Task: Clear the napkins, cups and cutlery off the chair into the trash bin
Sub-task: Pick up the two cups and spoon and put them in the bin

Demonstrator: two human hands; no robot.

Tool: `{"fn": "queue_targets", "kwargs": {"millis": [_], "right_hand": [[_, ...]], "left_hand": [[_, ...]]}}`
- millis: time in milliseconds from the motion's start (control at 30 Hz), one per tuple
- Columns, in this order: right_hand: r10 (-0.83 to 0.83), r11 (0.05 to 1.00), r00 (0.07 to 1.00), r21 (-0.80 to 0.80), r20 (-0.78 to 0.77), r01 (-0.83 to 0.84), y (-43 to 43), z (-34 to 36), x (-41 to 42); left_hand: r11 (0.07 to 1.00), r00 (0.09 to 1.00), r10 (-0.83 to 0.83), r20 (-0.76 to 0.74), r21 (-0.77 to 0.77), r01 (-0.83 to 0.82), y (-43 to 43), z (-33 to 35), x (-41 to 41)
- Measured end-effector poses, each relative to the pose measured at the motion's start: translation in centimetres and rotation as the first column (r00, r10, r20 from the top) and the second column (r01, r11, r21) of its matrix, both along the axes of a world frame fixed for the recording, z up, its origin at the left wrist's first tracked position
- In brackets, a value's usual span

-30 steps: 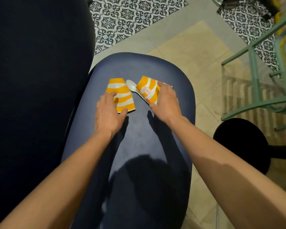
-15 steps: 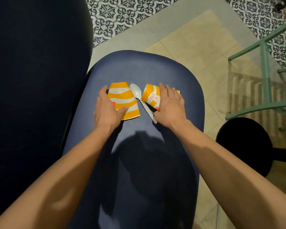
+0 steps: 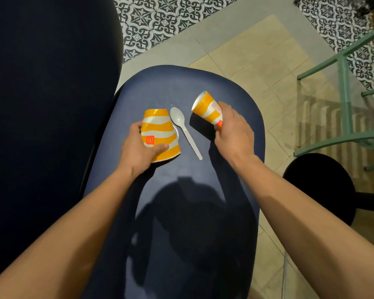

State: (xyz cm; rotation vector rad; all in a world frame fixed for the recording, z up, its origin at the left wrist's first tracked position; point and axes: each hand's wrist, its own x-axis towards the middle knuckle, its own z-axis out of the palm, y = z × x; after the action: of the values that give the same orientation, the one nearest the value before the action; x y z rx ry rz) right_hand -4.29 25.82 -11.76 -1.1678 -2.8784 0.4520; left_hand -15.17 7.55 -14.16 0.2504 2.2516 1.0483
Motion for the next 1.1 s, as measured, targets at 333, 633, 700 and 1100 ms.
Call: {"fn": "queue_targets", "kwargs": {"millis": [333, 633, 700, 1100], "right_hand": [[-0.03, 0.911, 0.982, -0.41, -0.185, -0.049, -1.4, 1.4, 1.3], [-0.118, 0.53, 0.986, -0.847, -0.121, -0.04, -3.9, 1.7, 2.5], [-0.137, 0.446, 0.987, -0.895, -0.087, -0.017, -4.7, 1.8, 2.5], [-0.026, 0.421, 0.999, -0.906, 0.028, 0.037, -7.5, 0.6, 0.6]], "left_hand": [[0.942, 0.941, 0.026, 0.338, 0.308, -0.136, -1.0, 2.2, 2.4], [0.81, 0.766, 0.035, 0.642, 0.431, -0.399, -2.2, 2.9, 4.5], [0.785, 0.723, 0.029, 0.69, 0.432, -0.445, -2.6, 2.8, 5.0], [0.786, 0.762, 0.156, 0.628, 0.388, -0.481, -5.2, 1.7, 5.2]]}}
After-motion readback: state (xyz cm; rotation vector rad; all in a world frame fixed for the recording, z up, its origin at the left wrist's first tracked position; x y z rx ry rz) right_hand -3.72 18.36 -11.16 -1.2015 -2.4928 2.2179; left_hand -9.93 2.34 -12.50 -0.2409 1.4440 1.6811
